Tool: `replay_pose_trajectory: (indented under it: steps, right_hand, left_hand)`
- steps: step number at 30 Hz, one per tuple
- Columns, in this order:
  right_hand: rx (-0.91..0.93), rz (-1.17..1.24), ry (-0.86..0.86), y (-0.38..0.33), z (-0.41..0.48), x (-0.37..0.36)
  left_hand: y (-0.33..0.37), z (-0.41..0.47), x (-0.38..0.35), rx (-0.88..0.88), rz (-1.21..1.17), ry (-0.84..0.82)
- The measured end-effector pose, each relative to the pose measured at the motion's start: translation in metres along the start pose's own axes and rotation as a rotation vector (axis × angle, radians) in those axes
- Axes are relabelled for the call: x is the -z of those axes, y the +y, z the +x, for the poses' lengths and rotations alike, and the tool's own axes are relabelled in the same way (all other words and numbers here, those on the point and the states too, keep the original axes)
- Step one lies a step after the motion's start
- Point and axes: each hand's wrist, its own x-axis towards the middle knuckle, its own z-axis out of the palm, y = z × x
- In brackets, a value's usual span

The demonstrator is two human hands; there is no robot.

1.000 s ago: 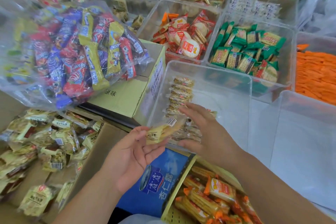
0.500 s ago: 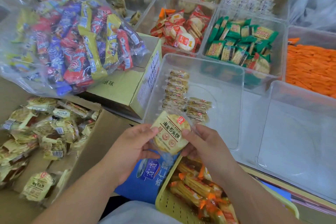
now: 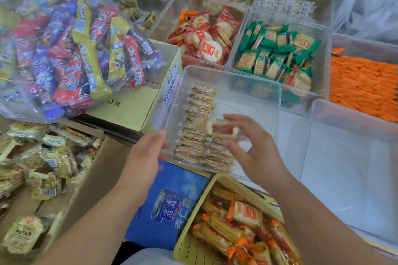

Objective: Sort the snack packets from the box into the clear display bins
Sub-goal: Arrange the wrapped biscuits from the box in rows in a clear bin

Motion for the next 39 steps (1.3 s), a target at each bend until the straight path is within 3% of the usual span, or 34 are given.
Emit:
replay_pose_trajectory:
  steps: [2, 4, 7, 11, 14, 19, 25, 35, 39]
  right_hand:
    - [-0.134, -0.087, 0.149, 0.018, 0.023, 0.010]
    - [-0.207, -0.218, 0.196, 0.041, 0.048, 0.017]
    - [-0.212, -0.399, 0.080, 0.073, 0.085, 0.019]
    - [-0.310, -0.630, -0.168, 0.103, 0.114, 0.012]
    - [-0.349, -0.652, -0.335, 0.113, 0.121, -0.003]
    - [-0.394, -0.476, -0.495, 0.119, 0.129, -0.025]
    - [-0.359, -0.541, -0.592, 0.127, 0.120, -0.038]
    - [-0.398, -0.654, -0.512, 0.117, 0.108, -0.048]
    - [-0.404, -0.675, -0.406, 0.096, 0.094, -0.044]
  left_hand:
    - [-0.010, 0.011, -0.001, -0.166, 0.234, 0.150]
    - [-0.022, 0.021, -0.002, -0.185, 0.407, 0.077]
    - [-0.034, 0.025, -0.006, -0.103, 0.523, -0.093]
    - [-0.043, 0.026, -0.009, -0.090, 0.492, -0.154]
    - [-0.044, 0.029, -0.008, -0.077, 0.465, -0.166]
    - [-0.041, 0.030, -0.004, -0.034, 0.307, -0.215]
    - [-0.037, 0.030, -0.008, -0.032, 0.371, -0.232]
    - [-0.033, 0.030, -0.005, -0.045, 0.436, -0.290]
    - [-0.034, 0.021, 0.009, -0.074, 0.474, -0.252]
